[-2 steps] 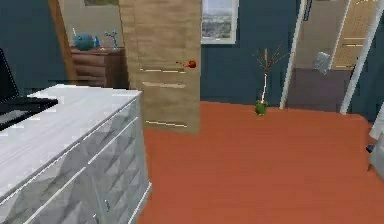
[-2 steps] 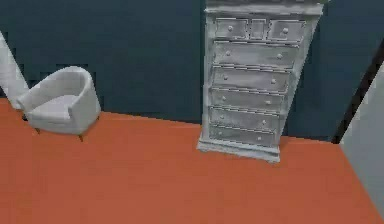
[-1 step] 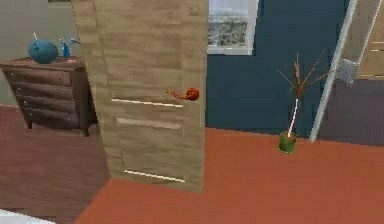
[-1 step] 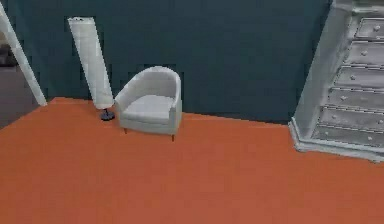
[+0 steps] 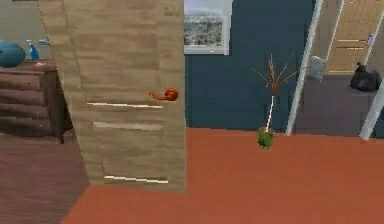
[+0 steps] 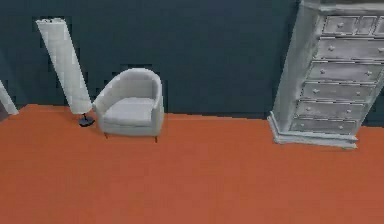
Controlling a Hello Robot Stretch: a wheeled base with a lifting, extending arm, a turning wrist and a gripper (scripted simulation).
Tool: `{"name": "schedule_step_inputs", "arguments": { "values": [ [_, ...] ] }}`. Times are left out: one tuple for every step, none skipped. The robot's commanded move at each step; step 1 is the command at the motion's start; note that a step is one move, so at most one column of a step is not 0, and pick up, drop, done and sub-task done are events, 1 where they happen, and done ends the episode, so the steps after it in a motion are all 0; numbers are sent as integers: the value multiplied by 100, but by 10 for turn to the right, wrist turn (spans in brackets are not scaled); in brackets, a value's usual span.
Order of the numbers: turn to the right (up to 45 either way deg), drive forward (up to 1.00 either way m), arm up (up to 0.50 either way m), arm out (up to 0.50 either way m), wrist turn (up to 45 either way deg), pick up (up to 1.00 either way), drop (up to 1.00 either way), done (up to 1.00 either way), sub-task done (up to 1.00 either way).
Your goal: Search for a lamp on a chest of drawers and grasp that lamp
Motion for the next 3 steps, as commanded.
{"name": "schedule_step_inputs", "arguments": {
  "values": [
    [0,45,0,0,0,0,0,0,0],
    [-360,0,0,0,0,0,0,0,0],
    [0,25,0,0,0,0,0,0,0]
  ]
}}
